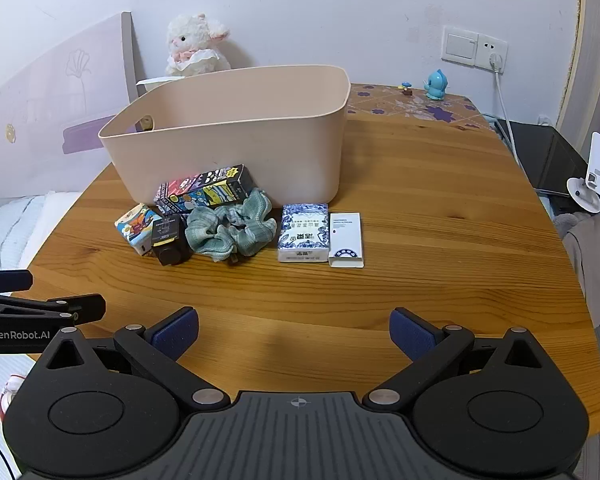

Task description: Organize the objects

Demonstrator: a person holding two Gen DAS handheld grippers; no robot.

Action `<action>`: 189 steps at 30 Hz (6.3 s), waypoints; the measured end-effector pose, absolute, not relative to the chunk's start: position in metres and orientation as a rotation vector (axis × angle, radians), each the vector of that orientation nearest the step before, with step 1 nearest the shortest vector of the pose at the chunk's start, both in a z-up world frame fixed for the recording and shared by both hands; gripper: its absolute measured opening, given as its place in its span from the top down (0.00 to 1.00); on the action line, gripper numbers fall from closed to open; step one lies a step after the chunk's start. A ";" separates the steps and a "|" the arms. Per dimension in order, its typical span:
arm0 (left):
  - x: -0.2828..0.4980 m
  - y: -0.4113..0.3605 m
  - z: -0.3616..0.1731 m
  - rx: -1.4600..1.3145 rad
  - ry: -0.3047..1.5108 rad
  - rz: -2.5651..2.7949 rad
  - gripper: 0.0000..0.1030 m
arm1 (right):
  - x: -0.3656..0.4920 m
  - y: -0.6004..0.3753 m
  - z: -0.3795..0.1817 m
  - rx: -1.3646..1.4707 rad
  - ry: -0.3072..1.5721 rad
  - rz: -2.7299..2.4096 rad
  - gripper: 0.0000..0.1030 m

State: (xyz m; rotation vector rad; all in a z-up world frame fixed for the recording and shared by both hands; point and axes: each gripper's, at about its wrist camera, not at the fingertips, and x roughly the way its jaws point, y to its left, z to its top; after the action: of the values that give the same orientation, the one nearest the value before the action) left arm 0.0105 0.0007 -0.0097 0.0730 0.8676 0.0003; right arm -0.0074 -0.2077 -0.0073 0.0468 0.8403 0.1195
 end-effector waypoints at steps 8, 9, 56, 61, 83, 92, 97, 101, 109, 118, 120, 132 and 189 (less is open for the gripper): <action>0.011 0.001 -0.010 0.074 0.869 -0.002 0.02 | -0.007 -0.207 -0.008 0.044 0.840 0.118 0.00; 0.011 0.001 -0.010 0.074 0.869 -0.002 0.02 | -0.007 -0.207 -0.008 0.044 0.840 0.117 0.00; 0.102 0.046 -0.062 0.131 0.899 -0.080 0.03 | 0.078 -0.244 -0.062 -0.028 0.887 0.032 0.07; 0.117 0.049 -0.072 0.139 0.912 -0.117 0.03 | 0.093 -0.248 -0.073 -0.033 0.909 0.047 0.11; 0.138 0.046 -0.072 0.129 0.833 -0.260 0.33 | 0.096 -0.236 -0.070 -0.084 0.885 0.205 0.72; 0.125 0.049 -0.061 0.121 0.845 -0.225 0.36 | 0.077 -0.246 -0.061 -0.074 0.855 0.196 0.73; 0.103 0.052 -0.028 0.094 0.776 -0.200 0.36 | 0.058 -0.256 -0.028 -0.062 0.766 0.191 0.73; 0.093 0.054 0.010 0.072 0.705 -0.168 0.35 | 0.048 -0.260 0.009 -0.061 0.666 0.202 0.73; 0.119 0.037 0.069 0.070 0.600 -0.144 0.35 | 0.088 -0.251 0.059 -0.082 0.535 0.261 0.73; 0.198 -0.001 0.055 0.082 0.717 -0.093 0.35 | 0.173 -0.228 0.060 -0.064 0.628 0.324 0.73; 0.214 -0.006 0.045 0.096 0.760 -0.074 0.35 | 0.185 -0.219 0.053 -0.081 0.665 0.331 0.73; 0.245 -0.011 0.012 0.101 0.921 -0.069 0.31 | 0.216 -0.188 0.011 -0.201 0.821 0.307 0.61; 0.127 0.015 -0.051 0.018 1.012 -0.108 0.67 | 0.118 -0.228 -0.074 -0.127 0.908 0.256 0.58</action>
State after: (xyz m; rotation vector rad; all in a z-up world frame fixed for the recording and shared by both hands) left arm 0.1267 0.0145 -0.0507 0.0178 1.0119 -0.1076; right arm 0.1179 -0.2280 -0.0740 -0.1274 0.9076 0.2562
